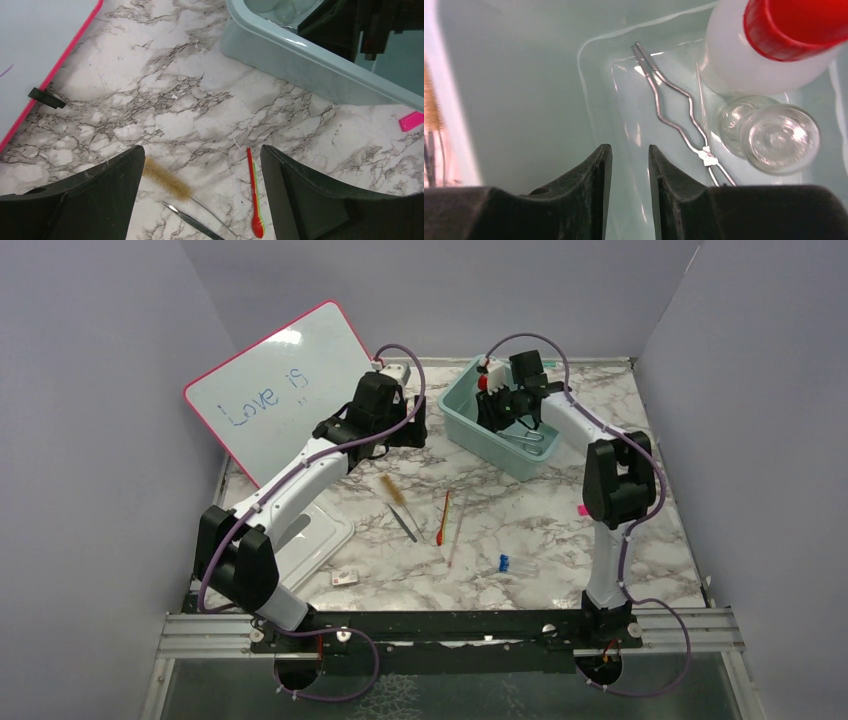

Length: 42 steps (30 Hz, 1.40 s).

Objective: Organize the chemistry lab equipment

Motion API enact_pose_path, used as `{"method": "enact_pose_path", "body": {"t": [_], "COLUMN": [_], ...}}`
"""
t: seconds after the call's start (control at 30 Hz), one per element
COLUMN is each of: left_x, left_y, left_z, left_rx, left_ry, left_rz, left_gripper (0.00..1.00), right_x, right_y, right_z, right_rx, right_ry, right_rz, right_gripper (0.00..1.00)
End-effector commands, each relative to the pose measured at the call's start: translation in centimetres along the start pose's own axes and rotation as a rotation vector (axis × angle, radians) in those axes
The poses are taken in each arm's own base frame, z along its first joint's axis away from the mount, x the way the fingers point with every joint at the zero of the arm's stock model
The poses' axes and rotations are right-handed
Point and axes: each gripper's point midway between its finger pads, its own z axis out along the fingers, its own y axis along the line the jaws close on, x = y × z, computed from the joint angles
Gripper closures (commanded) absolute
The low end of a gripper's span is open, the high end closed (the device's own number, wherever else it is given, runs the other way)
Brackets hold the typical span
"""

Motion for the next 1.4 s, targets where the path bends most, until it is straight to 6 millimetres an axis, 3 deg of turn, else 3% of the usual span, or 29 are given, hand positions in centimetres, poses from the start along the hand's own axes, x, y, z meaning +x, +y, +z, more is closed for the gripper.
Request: {"method": "enact_pose_path", "body": {"t": [0.0,0.27,0.33,0.43,0.67,0.8,0.93,1.1,1.37], "left_x": [0.5,1.3,1.2,-0.7,-5.0,-6.6,-7.0,-7.1,-6.9], "left_y": [1.2,3.4,4.3,5.5,7.9,8.1,7.9,7.8,7.8], "left_z": [-0.2,-1.2,-1.9,-4.1,-10.4,-12.7,-13.5,-14.3,-15.0], "left_rx": [-0.058,-0.154,-0.192,-0.247,-0.356,-0.364,-0.350,-0.340,-0.331], "left_ry": [-0.009,-0.039,-0.066,-0.158,-0.376,-0.438,-0.455,-0.470,-0.481], "left_rz": [-0.023,-0.106,-0.134,-0.167,-0.183,-0.148,-0.132,-0.122,-0.125], "left_gripper": [0.12,0.15,0.16,0.16,0.14,0.13,0.12,0.11,0.11], "right_x": [-5.5,-9.3,-9.7,-9.4,-5.4,-2.6,-0.2,2.2,4.7], "right_y": [1.3,5.8,8.2,12.2,21.5,25.8,26.8,26.7,27.4], "right_z": [-4.6,-11.0,-11.8,-11.9,-8.1,-5.3,-2.7,-0.2,2.5], "right_rx": [0.065,0.161,0.150,0.114,0.022,-0.017,-0.006,0.019,-0.007], "right_ry": [-0.173,-0.347,-0.372,-0.394,-0.301,-0.225,-0.152,-0.049,0.073], "right_rz": [0.023,0.085,0.094,0.131,0.203,0.223,0.292,0.324,0.338], "right_gripper": [0.61,0.52,0.51,0.50,0.48,0.48,0.47,0.47,0.47]}}
